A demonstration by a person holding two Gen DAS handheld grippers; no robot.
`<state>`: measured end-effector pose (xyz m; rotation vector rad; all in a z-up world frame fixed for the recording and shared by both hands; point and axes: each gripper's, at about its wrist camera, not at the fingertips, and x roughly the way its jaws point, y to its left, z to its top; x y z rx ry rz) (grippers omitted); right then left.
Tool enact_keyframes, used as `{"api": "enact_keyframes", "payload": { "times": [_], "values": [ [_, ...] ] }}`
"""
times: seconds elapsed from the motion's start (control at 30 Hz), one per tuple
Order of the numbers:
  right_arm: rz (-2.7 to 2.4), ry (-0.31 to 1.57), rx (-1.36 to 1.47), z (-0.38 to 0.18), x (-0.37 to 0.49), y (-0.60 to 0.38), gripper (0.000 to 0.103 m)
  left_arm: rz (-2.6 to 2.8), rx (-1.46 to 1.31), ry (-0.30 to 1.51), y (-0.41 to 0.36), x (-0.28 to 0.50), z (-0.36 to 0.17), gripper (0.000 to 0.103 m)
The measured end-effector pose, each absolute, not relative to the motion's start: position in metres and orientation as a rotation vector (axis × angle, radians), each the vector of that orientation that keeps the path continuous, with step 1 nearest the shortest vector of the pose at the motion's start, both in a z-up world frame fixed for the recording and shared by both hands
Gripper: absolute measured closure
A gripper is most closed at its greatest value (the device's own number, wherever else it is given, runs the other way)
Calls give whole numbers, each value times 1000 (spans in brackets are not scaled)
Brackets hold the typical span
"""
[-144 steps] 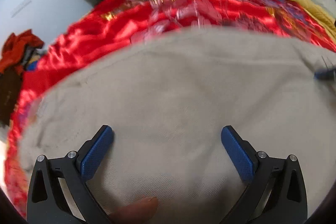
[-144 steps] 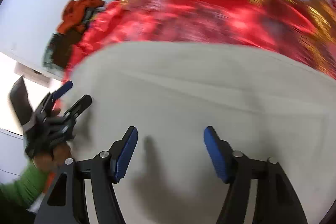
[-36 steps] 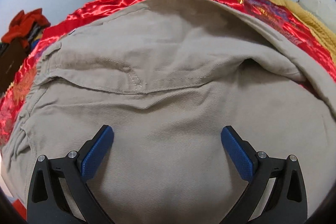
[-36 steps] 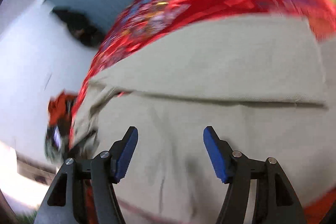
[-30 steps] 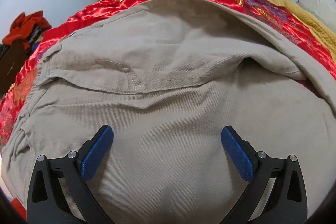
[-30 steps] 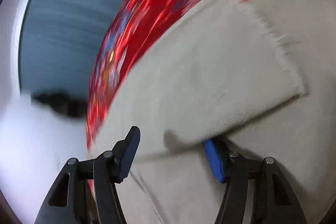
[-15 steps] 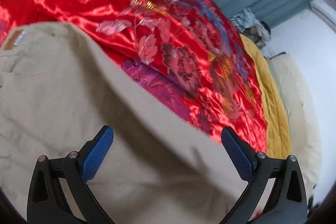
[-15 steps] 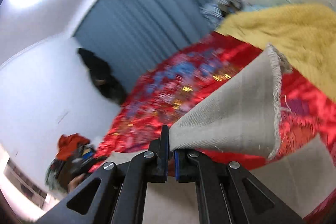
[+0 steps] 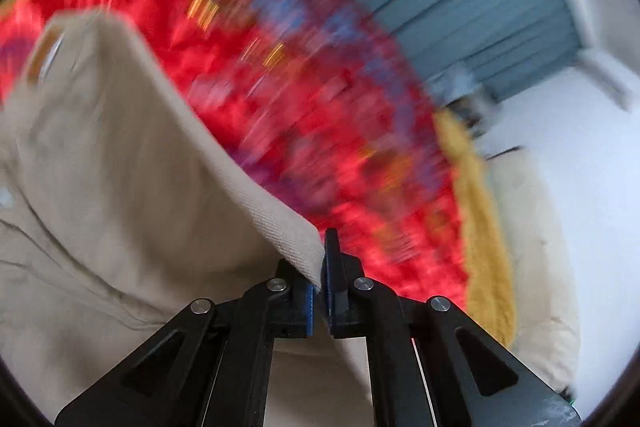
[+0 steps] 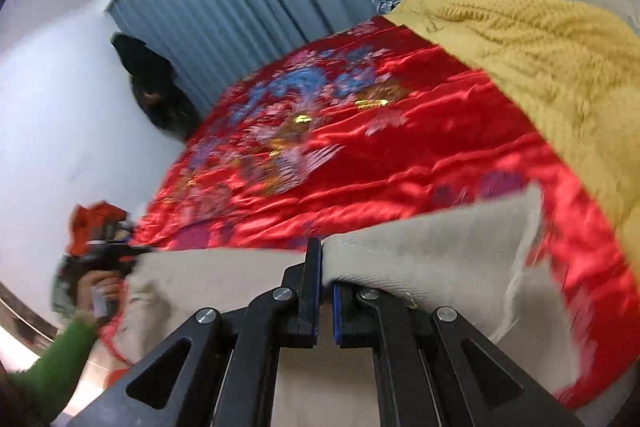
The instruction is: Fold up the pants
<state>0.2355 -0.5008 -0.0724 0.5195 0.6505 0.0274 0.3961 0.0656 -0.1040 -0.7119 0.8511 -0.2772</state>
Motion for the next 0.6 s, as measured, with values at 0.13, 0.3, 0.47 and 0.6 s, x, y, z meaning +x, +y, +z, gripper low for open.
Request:
{"api": "enact_keyframes", "payload": {
  "times": [0.13,0.3,0.47,0.6],
  "values": [
    [185,461,469,-13,210,-500,98,-253,-529,747,68,303,-77,97],
    [52,729,538,-107,158,-528,98,-188,-435,1080,61,234,-197,98],
    [-144,1065,629,-247,124,-547,98,-166,-511,1153,65,233,-223,98],
    [-142,978,673,-238,110,-551,92,-177,-442,1120,58,239,-210,97]
  ]
}}
